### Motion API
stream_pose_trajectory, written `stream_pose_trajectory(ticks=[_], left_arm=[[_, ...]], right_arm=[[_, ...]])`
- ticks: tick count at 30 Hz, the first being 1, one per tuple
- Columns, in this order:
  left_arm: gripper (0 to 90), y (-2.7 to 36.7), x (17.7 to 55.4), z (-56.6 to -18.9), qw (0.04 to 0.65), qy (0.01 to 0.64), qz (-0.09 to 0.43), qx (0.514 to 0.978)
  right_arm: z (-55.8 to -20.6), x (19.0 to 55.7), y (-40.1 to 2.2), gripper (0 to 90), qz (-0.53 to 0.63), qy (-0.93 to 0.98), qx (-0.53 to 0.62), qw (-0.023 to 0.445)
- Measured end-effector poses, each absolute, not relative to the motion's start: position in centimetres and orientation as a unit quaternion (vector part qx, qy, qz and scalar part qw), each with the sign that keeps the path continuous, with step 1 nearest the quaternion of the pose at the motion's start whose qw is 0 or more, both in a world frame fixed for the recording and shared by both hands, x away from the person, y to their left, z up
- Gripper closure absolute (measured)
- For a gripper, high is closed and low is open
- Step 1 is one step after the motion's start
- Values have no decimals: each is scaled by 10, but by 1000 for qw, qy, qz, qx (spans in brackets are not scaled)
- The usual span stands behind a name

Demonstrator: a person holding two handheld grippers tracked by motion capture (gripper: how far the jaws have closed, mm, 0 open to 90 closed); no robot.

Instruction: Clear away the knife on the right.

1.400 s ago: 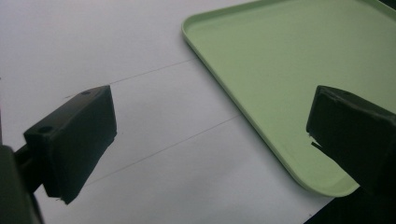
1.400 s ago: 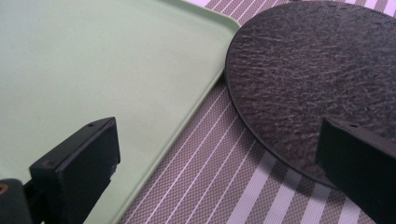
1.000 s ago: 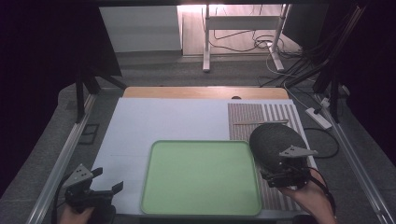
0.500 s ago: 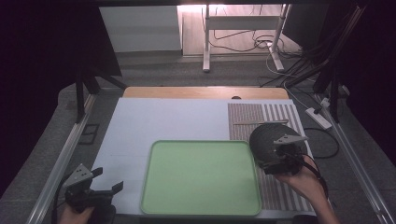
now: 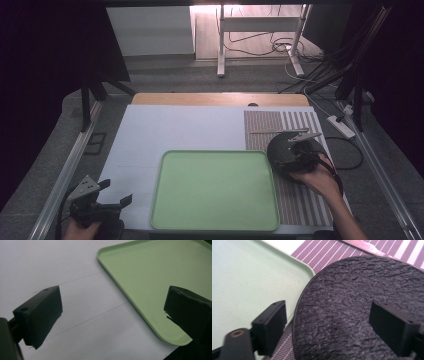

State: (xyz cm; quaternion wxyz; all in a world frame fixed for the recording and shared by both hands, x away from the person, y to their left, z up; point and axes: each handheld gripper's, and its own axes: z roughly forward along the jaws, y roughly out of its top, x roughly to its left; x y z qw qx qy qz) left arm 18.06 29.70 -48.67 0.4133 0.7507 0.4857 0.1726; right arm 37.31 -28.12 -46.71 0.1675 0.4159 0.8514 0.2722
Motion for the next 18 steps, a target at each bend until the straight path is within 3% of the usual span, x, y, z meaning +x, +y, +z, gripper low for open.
stream_pose_trajectory(ticks=[11, 13, 15, 16, 17, 18], left_arm=[[28, 297, 181, -487, 414, 484, 172, 752], [28, 297, 181, -487, 414, 484, 172, 752], [28, 297, 181, -487, 414, 484, 172, 752], [28, 297, 181, -487, 414, 484, 172, 752], [28, 297, 181, -487, 414, 484, 172, 752], [28, 297, 181, -487, 414, 483, 172, 752]], right_arm=[[-464, 406, -271, 468, 272, 860, 404, 152], [-462, 417, -265, 583, 273, 862, 402, 141], [-463, 420, -263, 616, 272, 863, 403, 136], [-464, 430, -259, 697, 273, 867, 399, 119], [-464, 430, -259, 697, 273, 867, 399, 119], [-466, 437, -256, 786, 270, 870, 396, 111]])
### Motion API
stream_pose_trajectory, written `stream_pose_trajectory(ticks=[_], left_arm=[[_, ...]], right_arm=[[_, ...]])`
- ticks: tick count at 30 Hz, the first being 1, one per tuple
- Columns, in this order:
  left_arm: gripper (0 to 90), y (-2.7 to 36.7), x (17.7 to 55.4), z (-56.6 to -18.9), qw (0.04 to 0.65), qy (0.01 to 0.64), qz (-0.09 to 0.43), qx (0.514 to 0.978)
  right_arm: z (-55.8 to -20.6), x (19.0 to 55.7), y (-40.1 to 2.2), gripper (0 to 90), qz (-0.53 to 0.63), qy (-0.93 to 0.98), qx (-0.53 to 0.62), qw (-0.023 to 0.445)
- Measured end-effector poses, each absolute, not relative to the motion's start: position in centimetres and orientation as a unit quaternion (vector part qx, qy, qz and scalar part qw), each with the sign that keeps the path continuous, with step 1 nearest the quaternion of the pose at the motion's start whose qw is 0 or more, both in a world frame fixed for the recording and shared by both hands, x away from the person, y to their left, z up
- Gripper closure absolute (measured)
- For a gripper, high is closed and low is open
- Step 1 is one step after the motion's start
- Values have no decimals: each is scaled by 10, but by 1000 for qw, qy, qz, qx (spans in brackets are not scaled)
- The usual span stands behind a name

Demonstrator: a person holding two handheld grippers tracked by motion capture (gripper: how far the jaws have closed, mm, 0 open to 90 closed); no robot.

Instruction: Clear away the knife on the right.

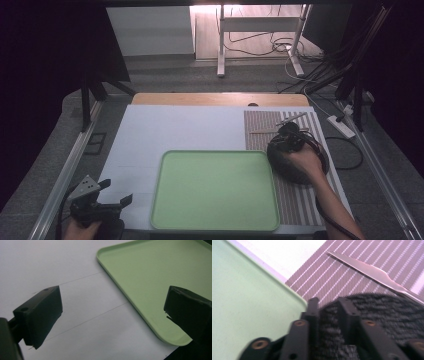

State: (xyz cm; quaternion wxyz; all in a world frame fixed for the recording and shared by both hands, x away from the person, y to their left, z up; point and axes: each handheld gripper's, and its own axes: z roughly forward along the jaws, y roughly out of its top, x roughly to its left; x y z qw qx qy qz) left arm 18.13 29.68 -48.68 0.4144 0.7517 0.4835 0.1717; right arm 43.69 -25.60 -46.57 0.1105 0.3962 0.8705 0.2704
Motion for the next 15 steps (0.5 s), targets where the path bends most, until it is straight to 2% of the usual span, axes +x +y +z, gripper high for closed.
stream_pose_trajectory(ticks=[1, 2, 3, 15], left_arm=[[28, 297, 181, -487, 414, 483, 172, 752], [28, 297, 181, -487, 414, 483, 172, 752], [28, 297, 181, -487, 414, 483, 172, 752], [29, 297, 182, -487, 415, 485, 169, 751]], right_arm=[[-466, 437, -256, 786, 270, 870, 396, 111], [-469, 446, -251, 882, 268, 874, 390, 109], [-469, 449, -250, 898, 265, 876, 387, 111], [-492, 501, -236, 899, 222, 885, 391, 124]])
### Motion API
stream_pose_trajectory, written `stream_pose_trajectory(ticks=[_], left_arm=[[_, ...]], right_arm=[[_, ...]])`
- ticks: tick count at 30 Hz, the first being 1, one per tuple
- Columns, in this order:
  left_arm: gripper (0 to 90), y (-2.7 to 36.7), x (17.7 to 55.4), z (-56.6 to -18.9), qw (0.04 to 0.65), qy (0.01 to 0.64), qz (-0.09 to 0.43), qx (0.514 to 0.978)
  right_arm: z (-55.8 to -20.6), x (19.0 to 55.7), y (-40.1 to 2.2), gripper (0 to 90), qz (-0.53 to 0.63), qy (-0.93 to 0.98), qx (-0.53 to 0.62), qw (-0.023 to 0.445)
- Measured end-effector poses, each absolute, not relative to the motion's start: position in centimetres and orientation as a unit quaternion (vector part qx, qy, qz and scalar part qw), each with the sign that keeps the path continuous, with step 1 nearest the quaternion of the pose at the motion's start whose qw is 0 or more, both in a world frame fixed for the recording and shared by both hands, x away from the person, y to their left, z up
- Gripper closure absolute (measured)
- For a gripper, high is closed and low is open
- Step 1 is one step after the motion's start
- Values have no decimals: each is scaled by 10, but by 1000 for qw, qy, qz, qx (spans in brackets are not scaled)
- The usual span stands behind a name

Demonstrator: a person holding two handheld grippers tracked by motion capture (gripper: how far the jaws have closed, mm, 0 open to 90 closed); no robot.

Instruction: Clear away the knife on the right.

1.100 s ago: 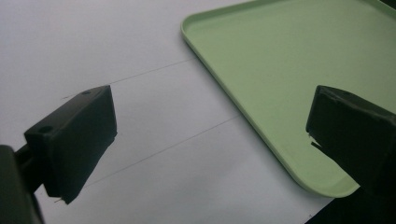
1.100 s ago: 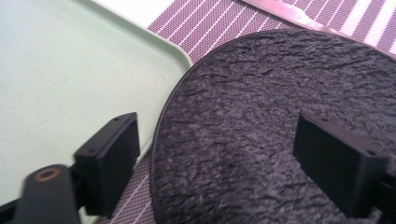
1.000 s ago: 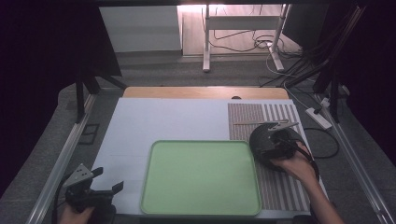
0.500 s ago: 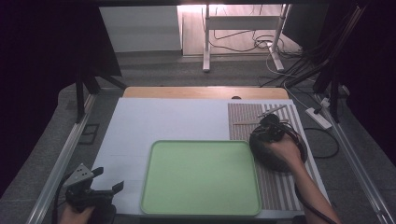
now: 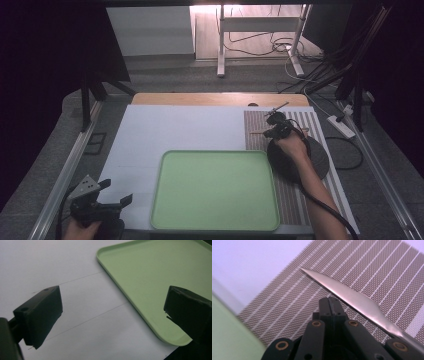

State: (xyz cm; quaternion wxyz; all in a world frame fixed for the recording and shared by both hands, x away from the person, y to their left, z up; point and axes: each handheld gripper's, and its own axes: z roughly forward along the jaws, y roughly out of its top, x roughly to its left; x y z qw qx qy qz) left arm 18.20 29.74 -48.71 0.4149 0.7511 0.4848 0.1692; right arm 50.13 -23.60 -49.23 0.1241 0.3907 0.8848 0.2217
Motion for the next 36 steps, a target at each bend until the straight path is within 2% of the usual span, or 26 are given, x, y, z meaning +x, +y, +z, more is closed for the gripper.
stream_pose_trajectory(ticks=[17, 32, 36], left_arm=[[31, 298, 183, -487, 415, 488, 166, 750], [33, 297, 183, -487, 411, 488, 166, 751], [34, 296, 183, -487, 410, 488, 167, 752]], right_arm=[[-499, 553, -265, 900, 229, 857, 441, 135], [-501, 574, -283, 900, 242, 834, 471, 155], [-498, 576, -280, 899, 212, 837, 474, 171]])
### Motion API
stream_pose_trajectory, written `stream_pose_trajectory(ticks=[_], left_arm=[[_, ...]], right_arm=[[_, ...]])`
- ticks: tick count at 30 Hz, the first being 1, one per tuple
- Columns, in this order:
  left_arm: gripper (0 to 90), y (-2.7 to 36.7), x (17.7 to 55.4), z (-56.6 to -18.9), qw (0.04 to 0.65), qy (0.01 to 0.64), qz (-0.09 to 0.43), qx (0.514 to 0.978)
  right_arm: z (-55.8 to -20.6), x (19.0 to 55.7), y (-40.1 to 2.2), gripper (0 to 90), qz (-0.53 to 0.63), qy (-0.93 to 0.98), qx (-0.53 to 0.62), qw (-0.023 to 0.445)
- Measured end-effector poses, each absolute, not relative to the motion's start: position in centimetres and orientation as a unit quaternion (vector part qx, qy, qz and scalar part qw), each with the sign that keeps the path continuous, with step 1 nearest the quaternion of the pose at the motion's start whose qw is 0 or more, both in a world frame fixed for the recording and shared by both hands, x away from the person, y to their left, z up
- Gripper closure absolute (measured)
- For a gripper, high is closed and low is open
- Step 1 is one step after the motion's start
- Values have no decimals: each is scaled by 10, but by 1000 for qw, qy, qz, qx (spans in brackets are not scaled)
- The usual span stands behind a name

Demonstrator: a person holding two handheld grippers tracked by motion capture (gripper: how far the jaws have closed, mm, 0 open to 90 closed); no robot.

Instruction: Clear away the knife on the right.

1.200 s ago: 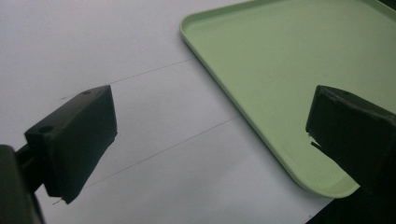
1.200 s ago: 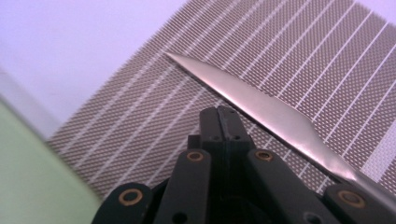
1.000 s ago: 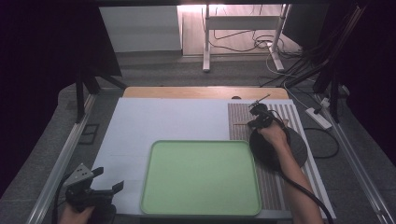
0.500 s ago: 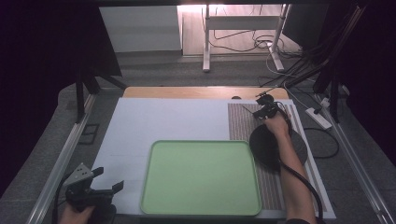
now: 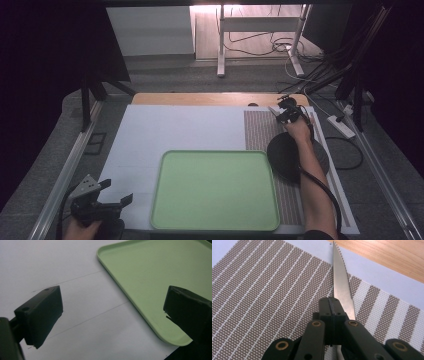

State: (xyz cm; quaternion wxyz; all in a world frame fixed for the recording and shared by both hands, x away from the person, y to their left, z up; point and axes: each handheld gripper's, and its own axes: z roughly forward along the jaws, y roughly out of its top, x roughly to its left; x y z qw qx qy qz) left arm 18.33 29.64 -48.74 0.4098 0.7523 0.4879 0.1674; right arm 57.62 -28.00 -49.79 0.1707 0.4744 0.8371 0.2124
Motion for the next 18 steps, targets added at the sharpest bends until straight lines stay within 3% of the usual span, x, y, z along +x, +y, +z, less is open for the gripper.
stream_pose_trajectory(ticks=[4, 8, 9, 10, 16, 18], left_arm=[[34, 297, 183, -487, 410, 488, 167, 752], [34, 296, 183, -487, 408, 487, 168, 754], [34, 296, 183, -487, 407, 487, 168, 754], [34, 296, 183, -487, 407, 487, 168, 754], [34, 295, 184, -487, 405, 486, 169, 755], [34, 295, 184, -487, 405, 486, 169, 756]], right_arm=[[-489, 569, -282, 875, 242, 831, 472, 165], [-478, 562, -290, 672, 247, 826, 481, 160], [-473, 558, -295, 532, 264, 822, 485, 141], [-473, 558, -295, 532, 264, 822, 485, 141], [-469, 549, -304, 230, 236, 824, 493, 148], [-471, 547, -309, 78, 225, 822, 500, 156]])
